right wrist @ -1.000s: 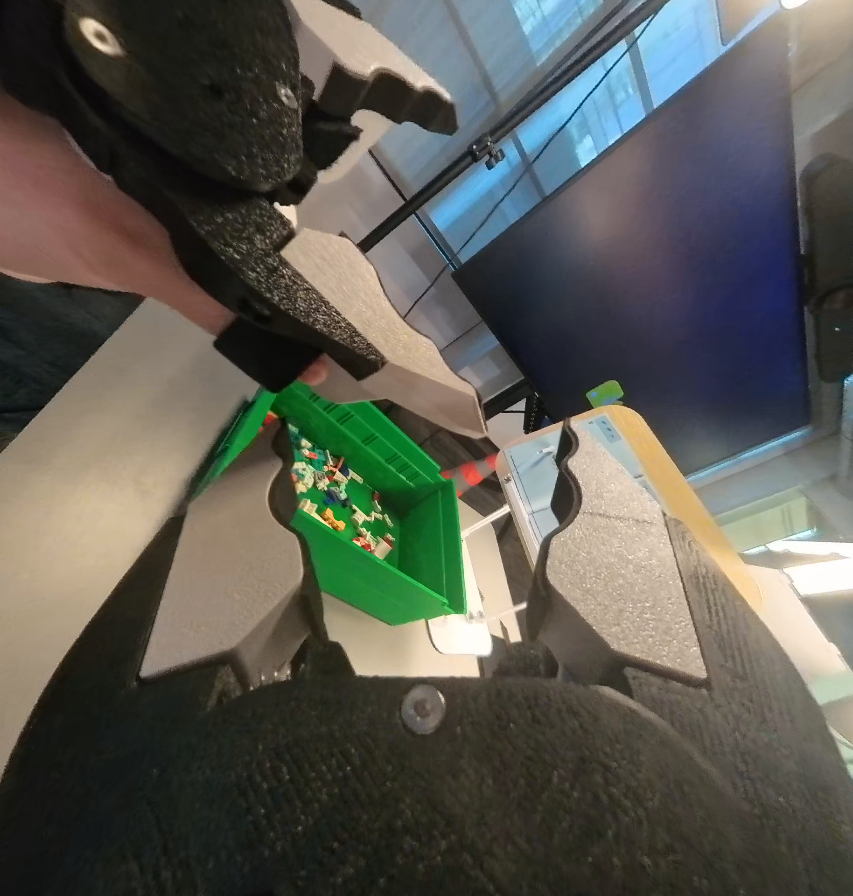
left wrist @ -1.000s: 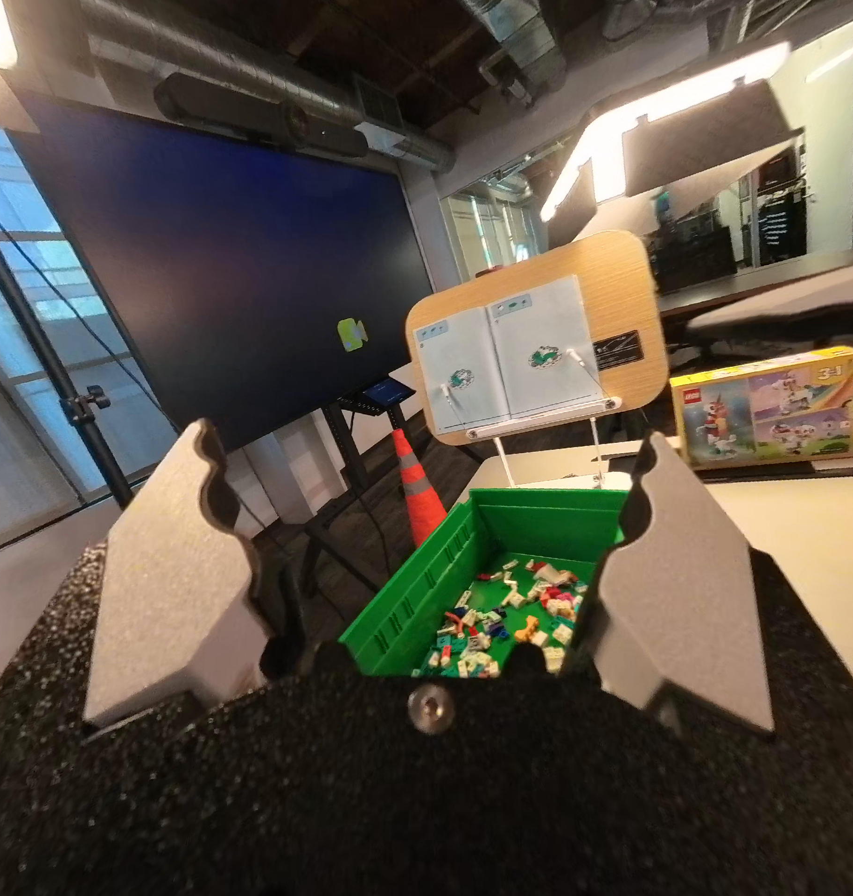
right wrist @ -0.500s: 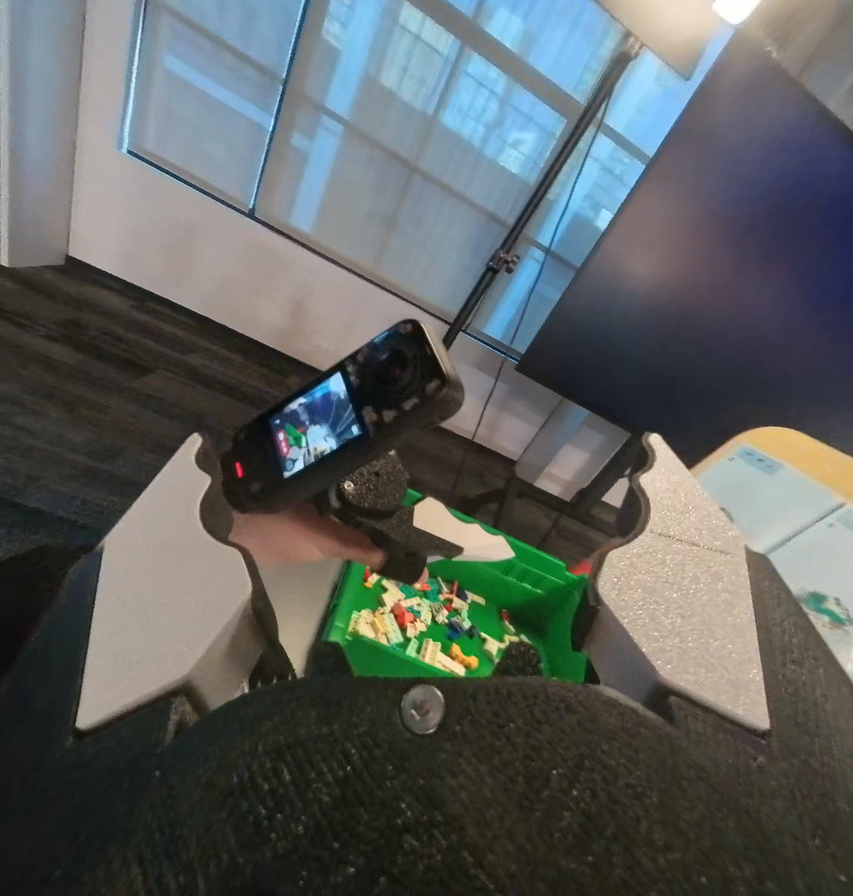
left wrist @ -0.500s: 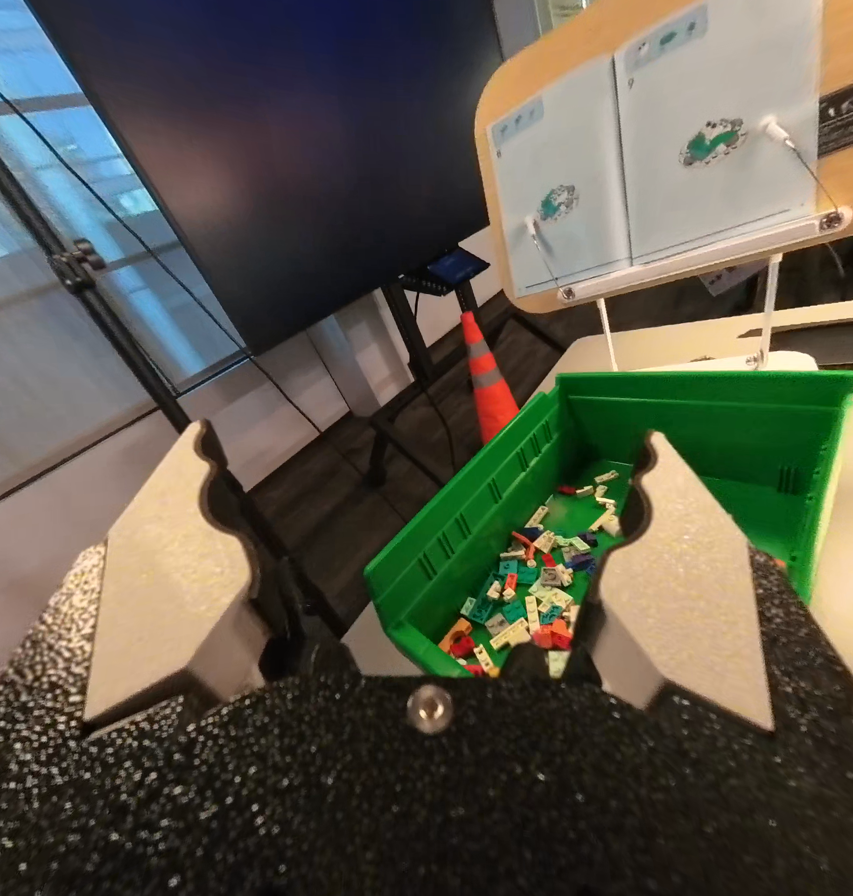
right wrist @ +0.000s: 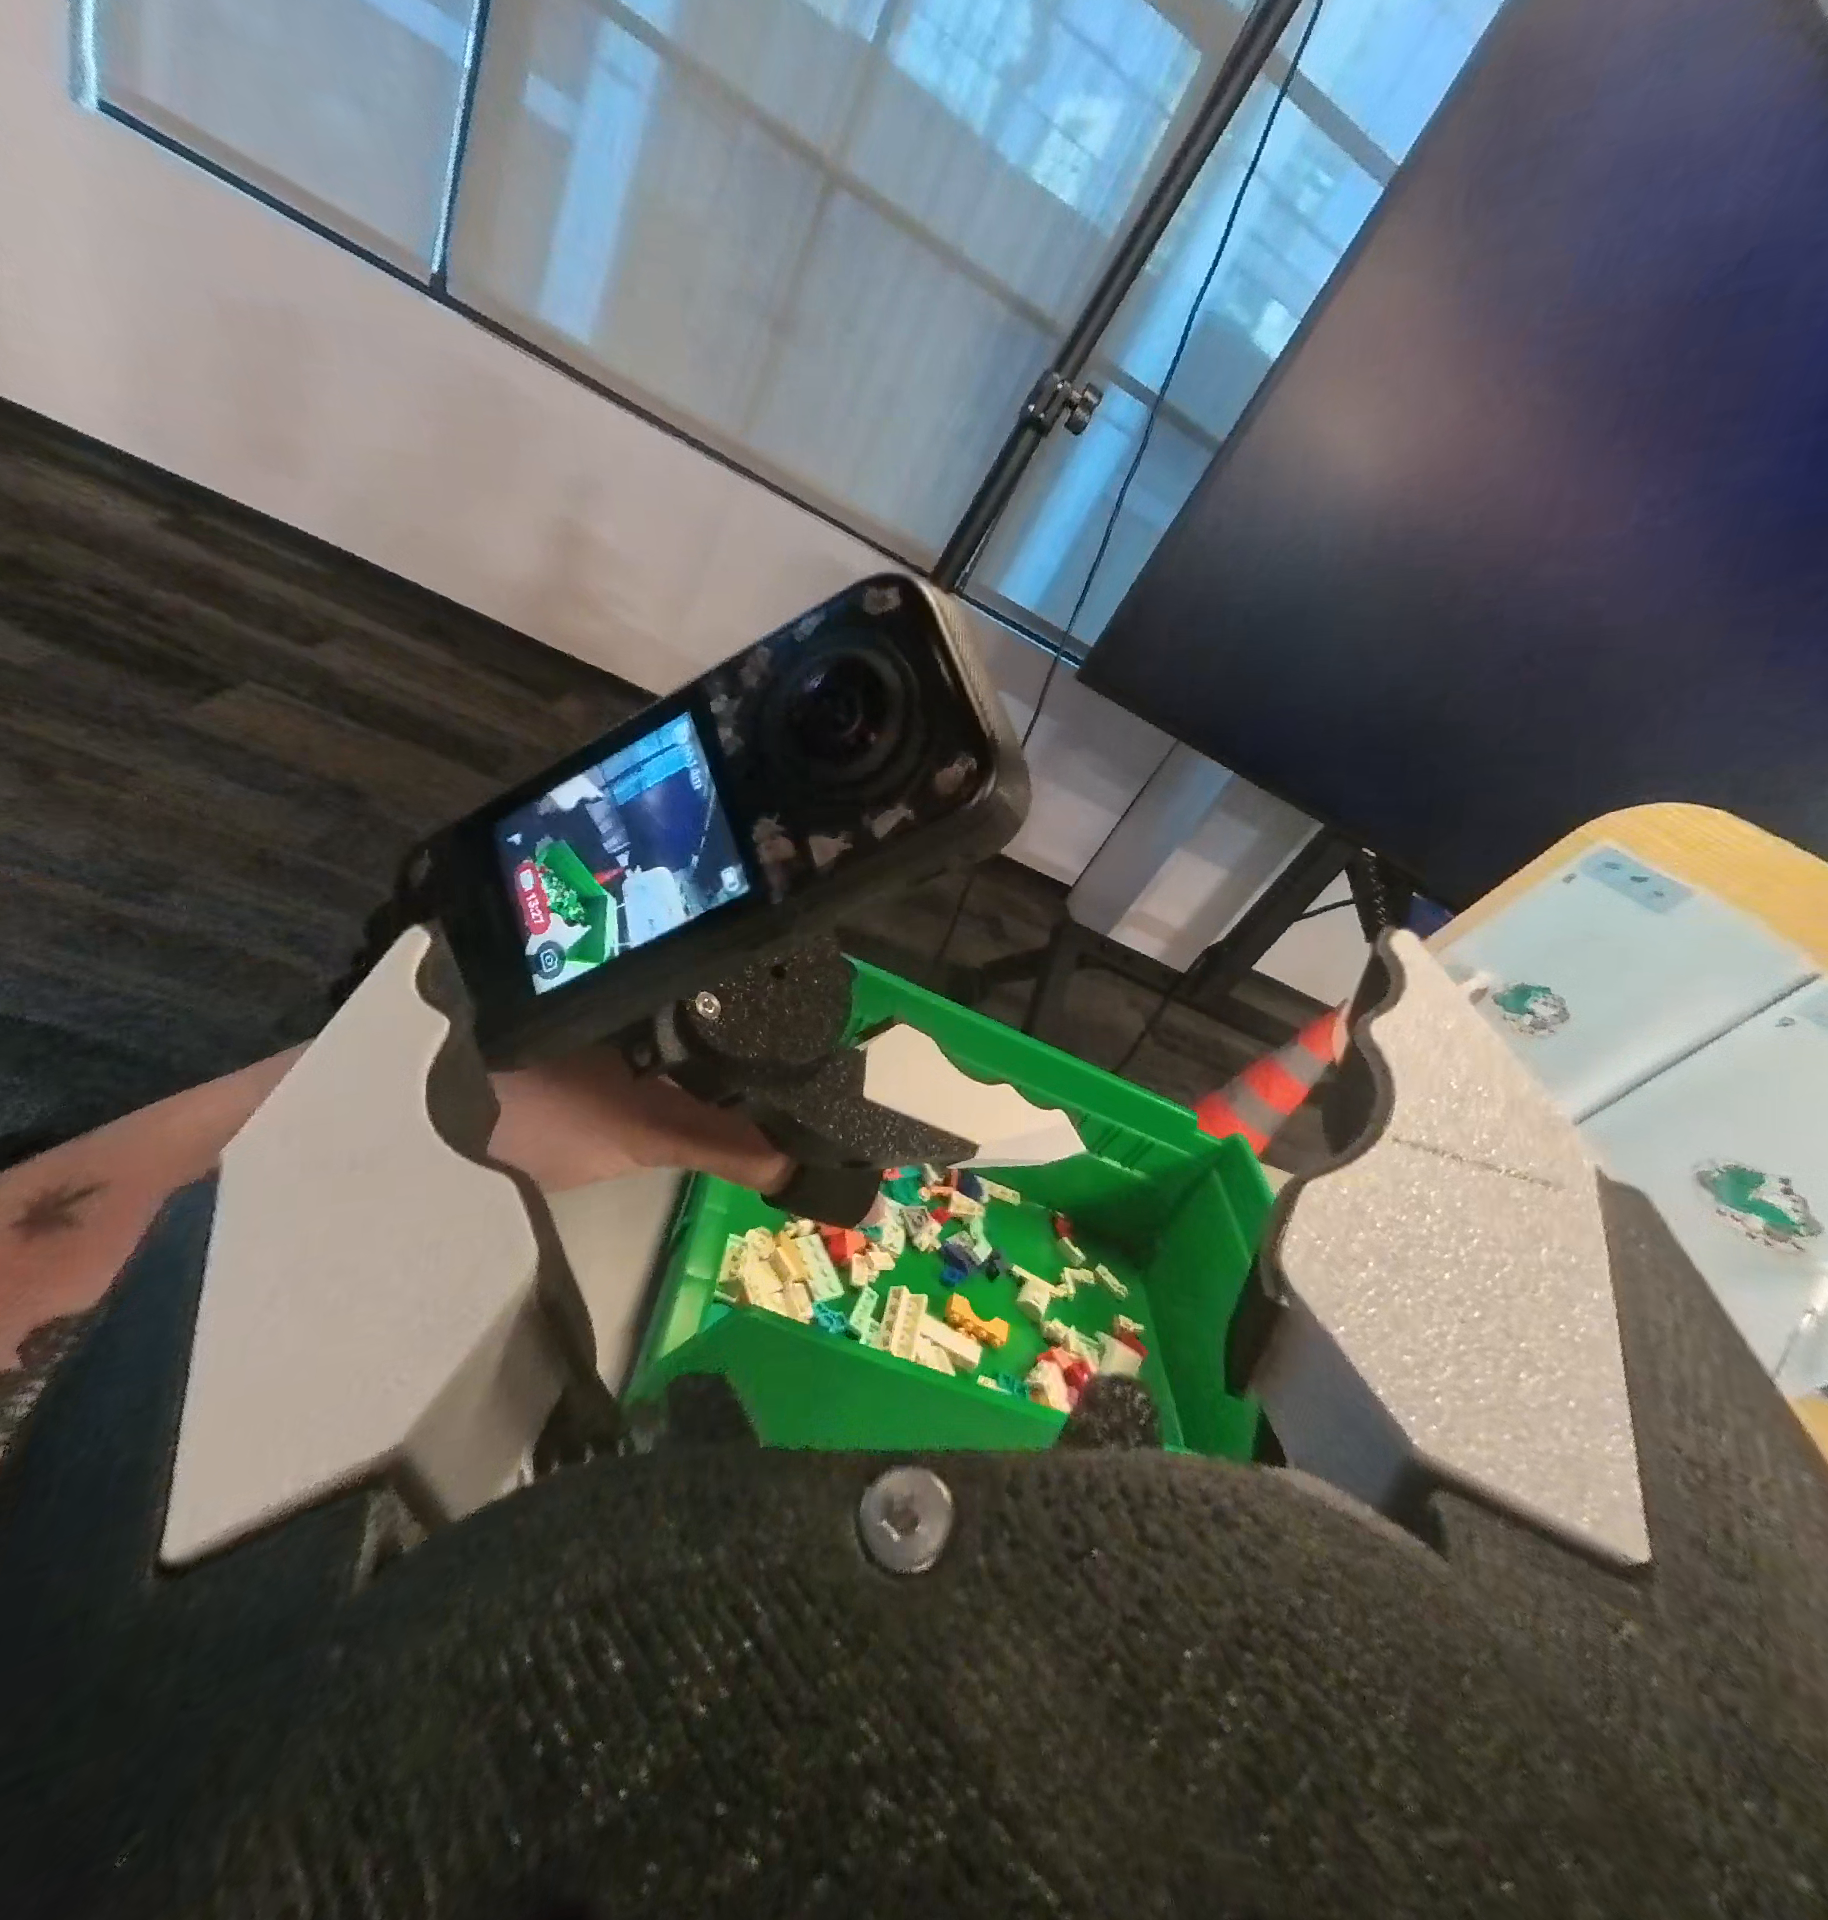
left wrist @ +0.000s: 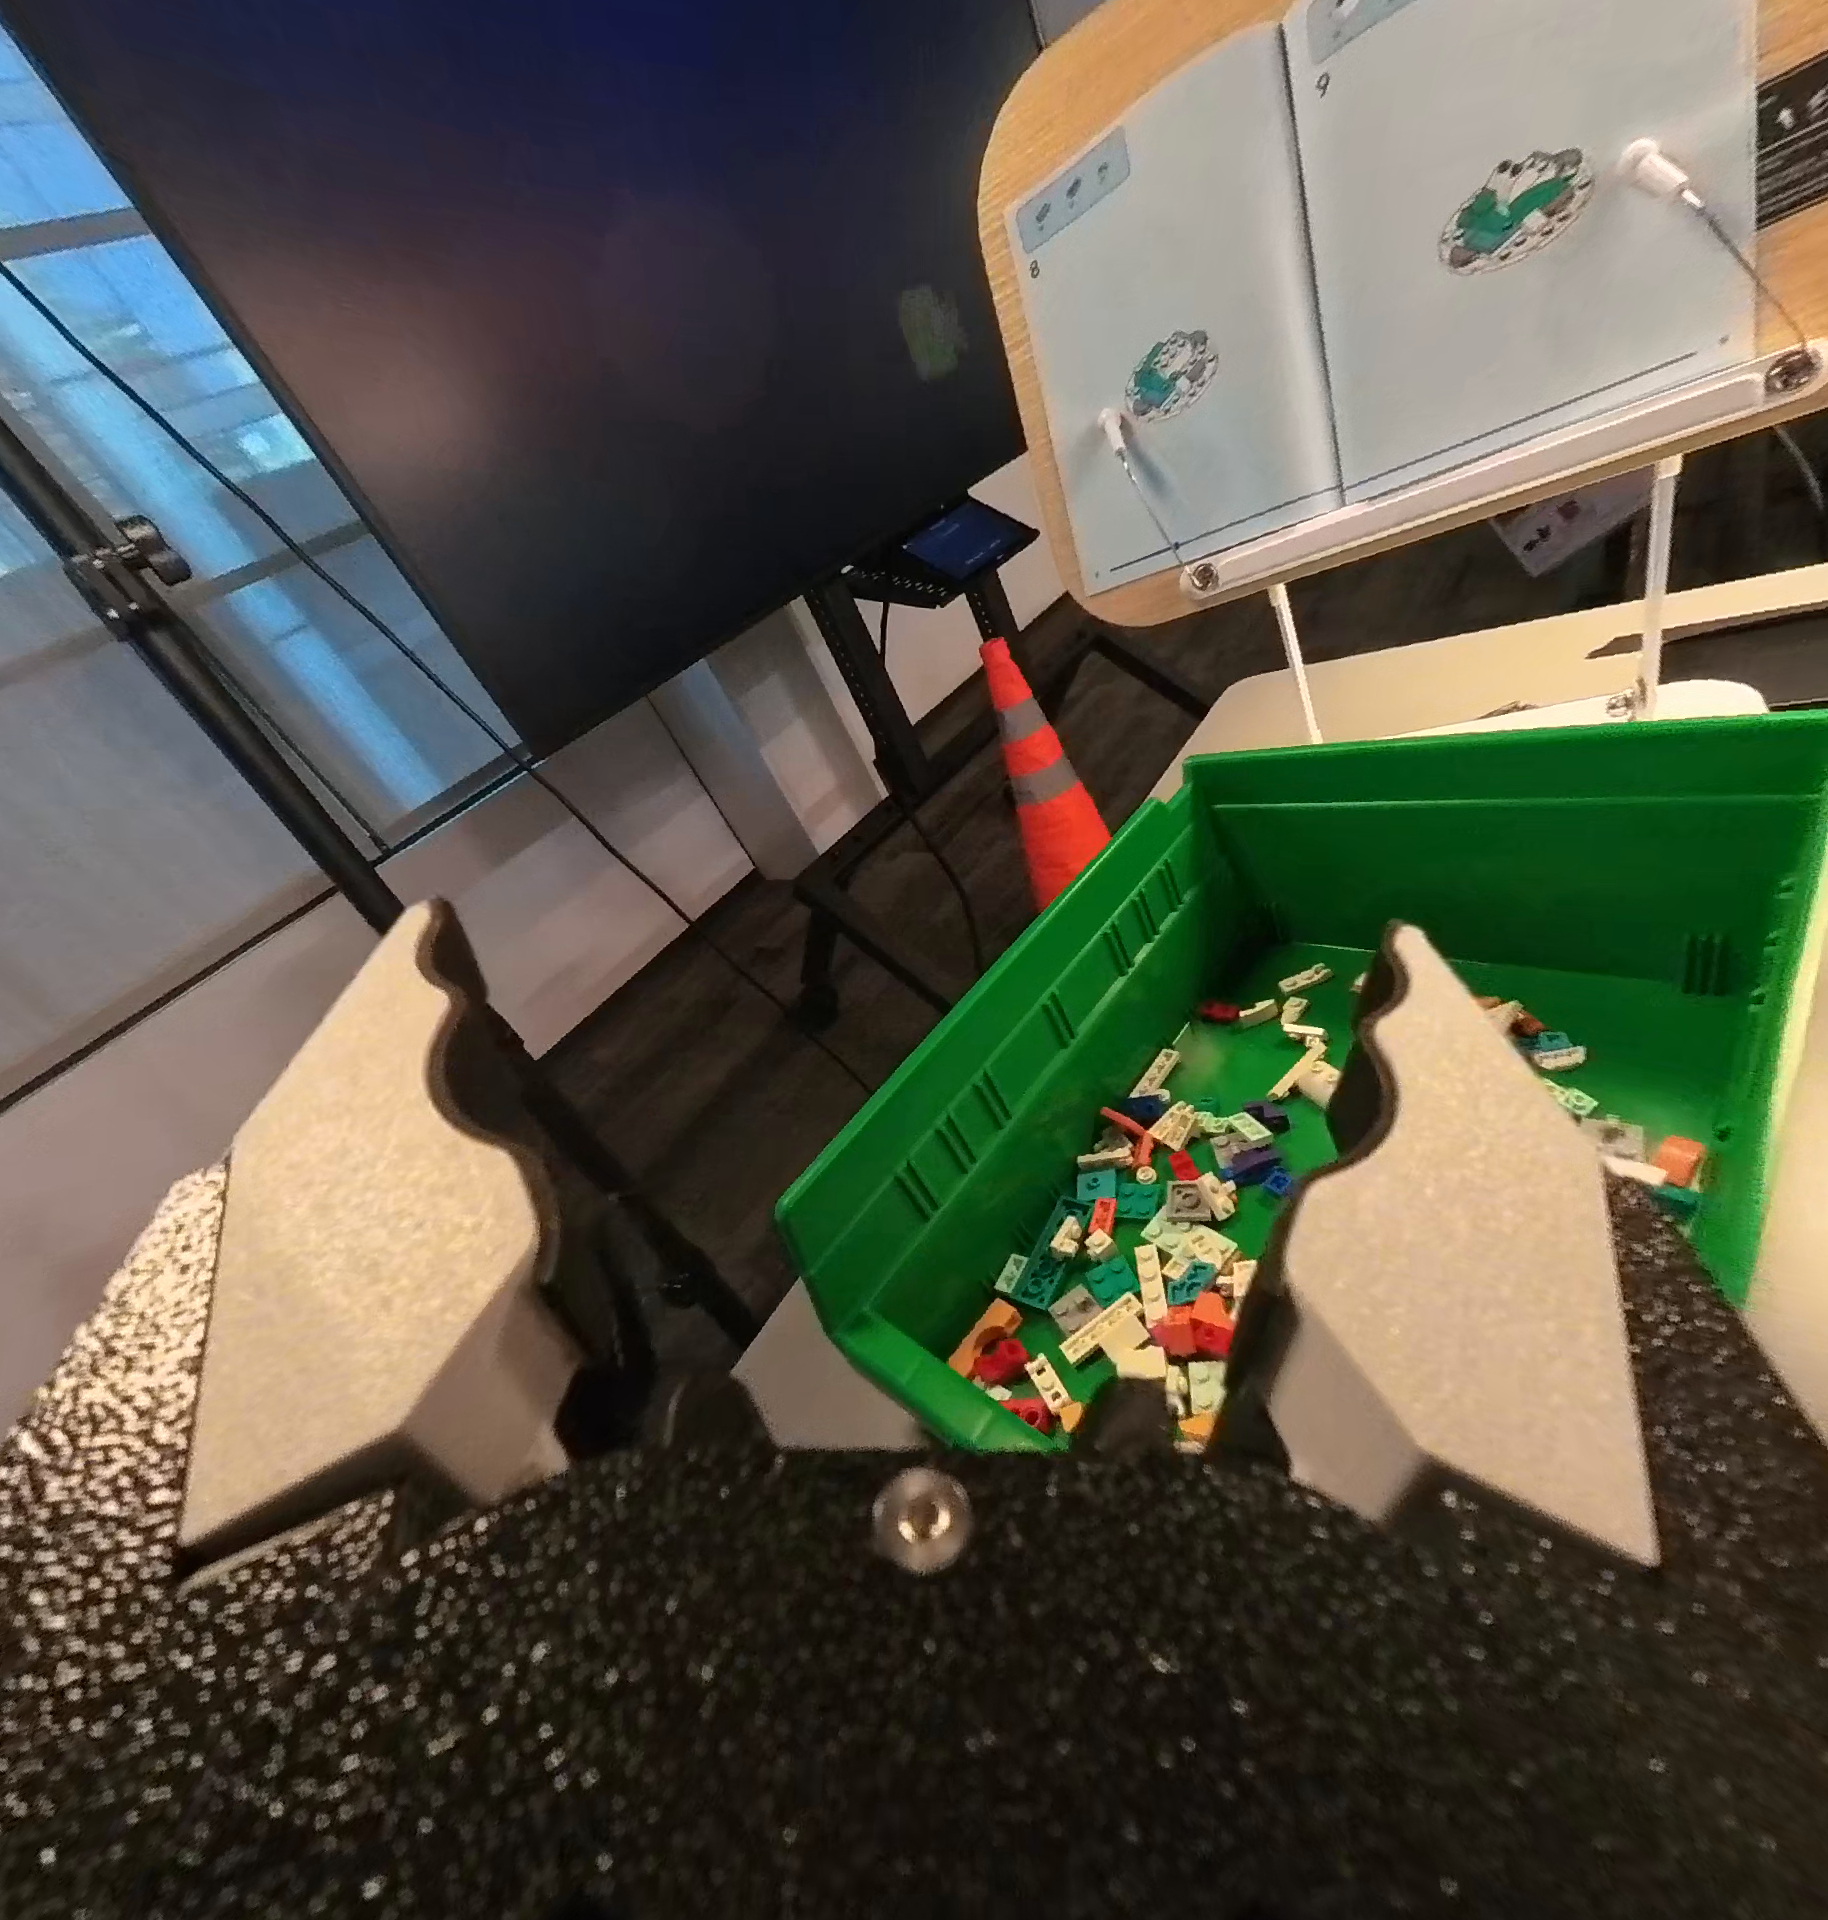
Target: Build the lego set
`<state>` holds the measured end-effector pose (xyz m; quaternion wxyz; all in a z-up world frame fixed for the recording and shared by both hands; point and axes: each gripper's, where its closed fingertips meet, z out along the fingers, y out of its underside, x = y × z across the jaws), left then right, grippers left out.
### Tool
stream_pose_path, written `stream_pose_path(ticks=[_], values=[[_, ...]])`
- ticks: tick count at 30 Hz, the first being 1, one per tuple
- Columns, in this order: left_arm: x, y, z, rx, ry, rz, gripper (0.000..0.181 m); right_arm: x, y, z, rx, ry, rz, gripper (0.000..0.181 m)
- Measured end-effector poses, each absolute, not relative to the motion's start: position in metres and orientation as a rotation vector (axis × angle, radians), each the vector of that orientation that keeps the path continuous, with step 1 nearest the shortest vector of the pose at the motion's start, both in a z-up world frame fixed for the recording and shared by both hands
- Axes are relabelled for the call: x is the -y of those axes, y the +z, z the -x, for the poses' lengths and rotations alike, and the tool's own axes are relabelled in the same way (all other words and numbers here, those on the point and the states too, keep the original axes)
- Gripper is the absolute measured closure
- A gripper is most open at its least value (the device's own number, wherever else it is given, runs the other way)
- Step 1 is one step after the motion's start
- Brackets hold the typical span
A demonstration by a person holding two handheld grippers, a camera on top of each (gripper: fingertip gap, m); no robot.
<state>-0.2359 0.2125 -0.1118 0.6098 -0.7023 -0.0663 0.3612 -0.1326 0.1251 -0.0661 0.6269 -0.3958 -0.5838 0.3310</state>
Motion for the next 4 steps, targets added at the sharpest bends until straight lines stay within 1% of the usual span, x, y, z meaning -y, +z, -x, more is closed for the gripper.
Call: stream_pose_path(ticks=[4], values=[[-0.2074,-0.1113,0.2396,0.17,0.852,1.641,0.024,-0.1247,-0.0639,0.1327,1.332,0.783,0.895,0.021]])
